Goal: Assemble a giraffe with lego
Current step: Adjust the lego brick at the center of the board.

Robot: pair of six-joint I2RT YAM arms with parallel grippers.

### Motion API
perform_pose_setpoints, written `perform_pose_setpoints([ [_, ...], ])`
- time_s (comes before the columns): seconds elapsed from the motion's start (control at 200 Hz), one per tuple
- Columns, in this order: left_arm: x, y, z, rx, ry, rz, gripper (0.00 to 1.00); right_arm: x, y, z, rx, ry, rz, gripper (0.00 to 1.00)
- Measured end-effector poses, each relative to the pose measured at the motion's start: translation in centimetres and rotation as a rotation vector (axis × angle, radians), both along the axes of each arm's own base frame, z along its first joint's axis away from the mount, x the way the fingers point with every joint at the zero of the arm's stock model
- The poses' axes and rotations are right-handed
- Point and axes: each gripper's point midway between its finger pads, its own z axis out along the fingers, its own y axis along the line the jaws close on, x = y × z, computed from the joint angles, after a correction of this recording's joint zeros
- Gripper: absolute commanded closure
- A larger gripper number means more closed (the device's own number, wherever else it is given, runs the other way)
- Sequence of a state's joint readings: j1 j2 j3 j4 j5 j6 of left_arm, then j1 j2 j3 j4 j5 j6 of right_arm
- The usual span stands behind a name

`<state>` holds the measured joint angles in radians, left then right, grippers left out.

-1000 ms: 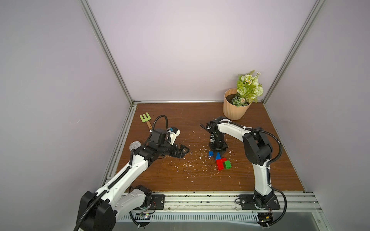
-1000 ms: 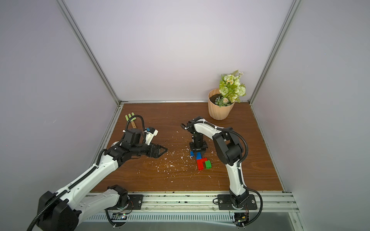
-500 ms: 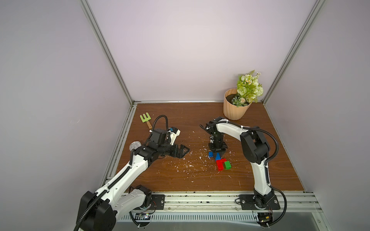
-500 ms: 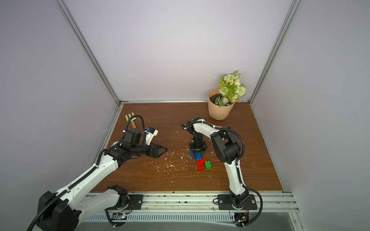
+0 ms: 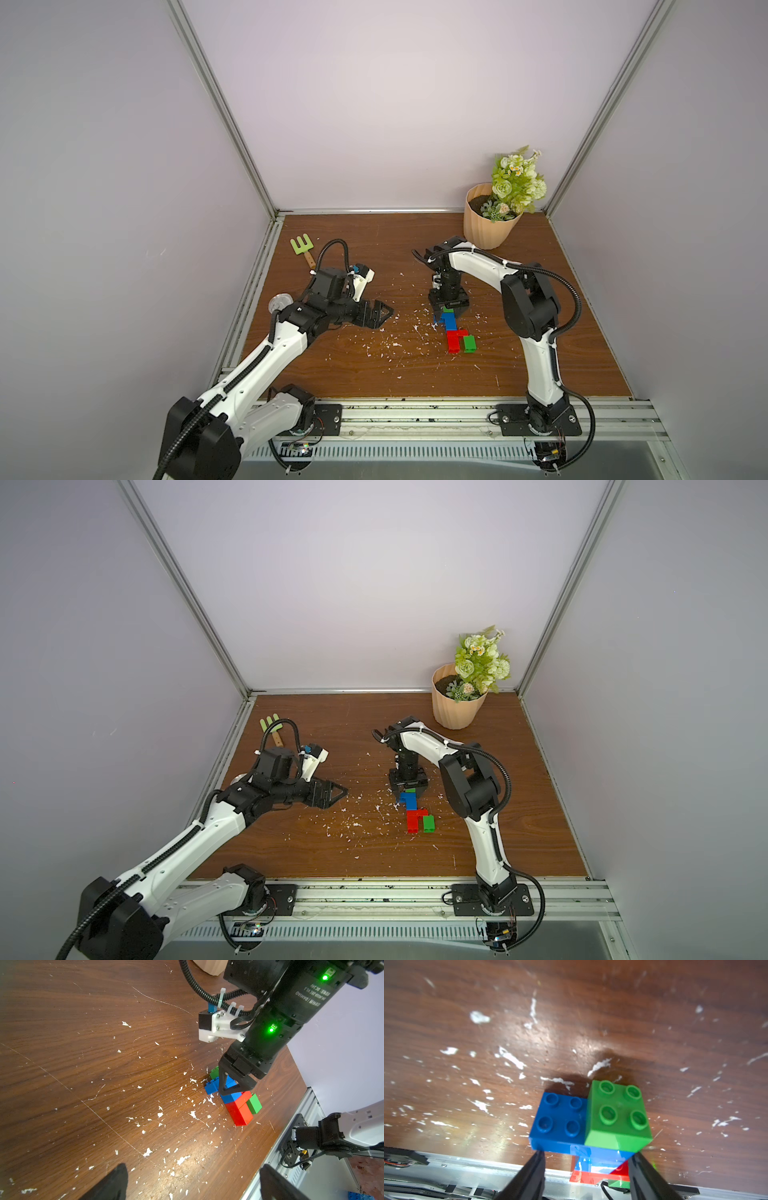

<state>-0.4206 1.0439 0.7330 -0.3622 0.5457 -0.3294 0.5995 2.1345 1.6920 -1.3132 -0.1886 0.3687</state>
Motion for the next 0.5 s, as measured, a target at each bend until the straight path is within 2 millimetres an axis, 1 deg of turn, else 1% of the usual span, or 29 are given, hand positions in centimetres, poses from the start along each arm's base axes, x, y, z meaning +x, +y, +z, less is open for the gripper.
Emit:
perform_pose_setpoints([
  [0.145, 0.0, 0.0, 0.0, 0.000, 0.000, 0.001, 0.01, 0.1, -0.1, 0.4, 0.009, -0.023, -0.006, 0.34],
  [0.25, 0.1, 0.1, 0.0, 0.005, -0.002, 0.006, 0.00, -0.1, -0.5, 1.5, 0.015, -0.061, -0.010, 0.33],
  [0.345, 0.1, 0.1, -0.1, 0.006, -0.003, 0.007, 0.00, 0.0, -0.8, 3.4, 0.036, -0.123, -0.017, 0.29],
  [0.5, 0.4, 0.3, -0.4, 0.022, -0.003, 0.022, 0.00, 1.0, -1.0, 7.1, 0.082, -0.269, -0.035, 0.15],
])
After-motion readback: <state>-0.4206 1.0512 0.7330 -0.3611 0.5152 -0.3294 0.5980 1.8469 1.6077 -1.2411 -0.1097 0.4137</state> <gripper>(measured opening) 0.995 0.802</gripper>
